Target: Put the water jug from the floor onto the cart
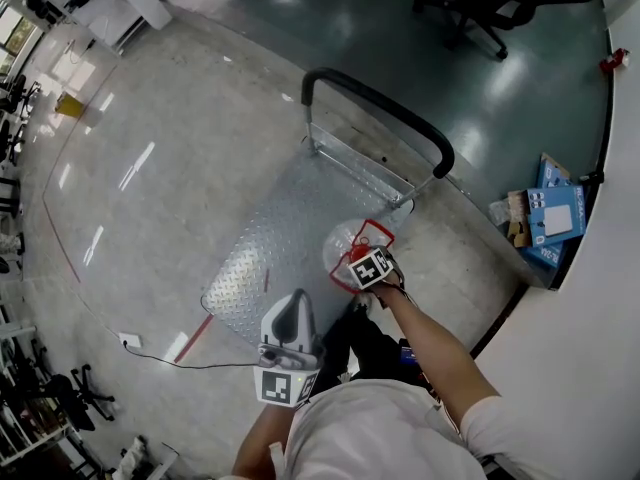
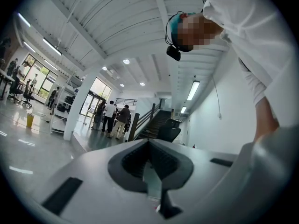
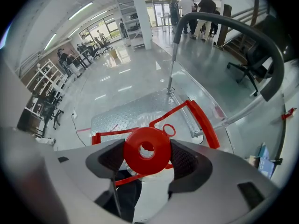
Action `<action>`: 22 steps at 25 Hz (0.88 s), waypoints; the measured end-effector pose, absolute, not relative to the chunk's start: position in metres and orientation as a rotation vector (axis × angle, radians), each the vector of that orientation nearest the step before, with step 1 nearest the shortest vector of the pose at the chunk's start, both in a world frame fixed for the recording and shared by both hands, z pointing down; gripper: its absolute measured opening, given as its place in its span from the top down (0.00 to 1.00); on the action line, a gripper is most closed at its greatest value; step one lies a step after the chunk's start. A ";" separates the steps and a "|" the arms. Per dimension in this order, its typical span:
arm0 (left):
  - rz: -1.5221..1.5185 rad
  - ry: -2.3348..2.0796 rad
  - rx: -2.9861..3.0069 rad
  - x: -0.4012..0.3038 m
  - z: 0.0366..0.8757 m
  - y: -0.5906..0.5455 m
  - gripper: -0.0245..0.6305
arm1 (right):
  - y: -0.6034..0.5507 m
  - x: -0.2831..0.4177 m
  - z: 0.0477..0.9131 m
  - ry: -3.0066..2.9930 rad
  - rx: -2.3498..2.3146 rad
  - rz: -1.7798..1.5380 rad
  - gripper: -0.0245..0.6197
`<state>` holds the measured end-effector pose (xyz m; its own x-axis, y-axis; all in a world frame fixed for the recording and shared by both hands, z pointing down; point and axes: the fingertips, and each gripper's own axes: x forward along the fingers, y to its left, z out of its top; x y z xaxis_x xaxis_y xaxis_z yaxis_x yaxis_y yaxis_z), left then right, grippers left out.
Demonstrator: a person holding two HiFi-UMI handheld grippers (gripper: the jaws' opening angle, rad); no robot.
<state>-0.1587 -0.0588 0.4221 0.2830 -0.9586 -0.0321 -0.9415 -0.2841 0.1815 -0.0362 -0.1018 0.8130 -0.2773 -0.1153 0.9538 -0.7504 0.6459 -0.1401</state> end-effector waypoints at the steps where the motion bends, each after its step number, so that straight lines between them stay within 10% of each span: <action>1: -0.201 -1.801 2.407 -0.160 0.424 -0.059 0.96 | -0.102 -0.037 0.813 -1.769 0.696 0.723 0.50; 22: -0.212 -1.816 2.397 -0.156 0.426 -0.056 0.96 | -0.090 -0.027 0.820 -1.756 0.671 0.706 0.50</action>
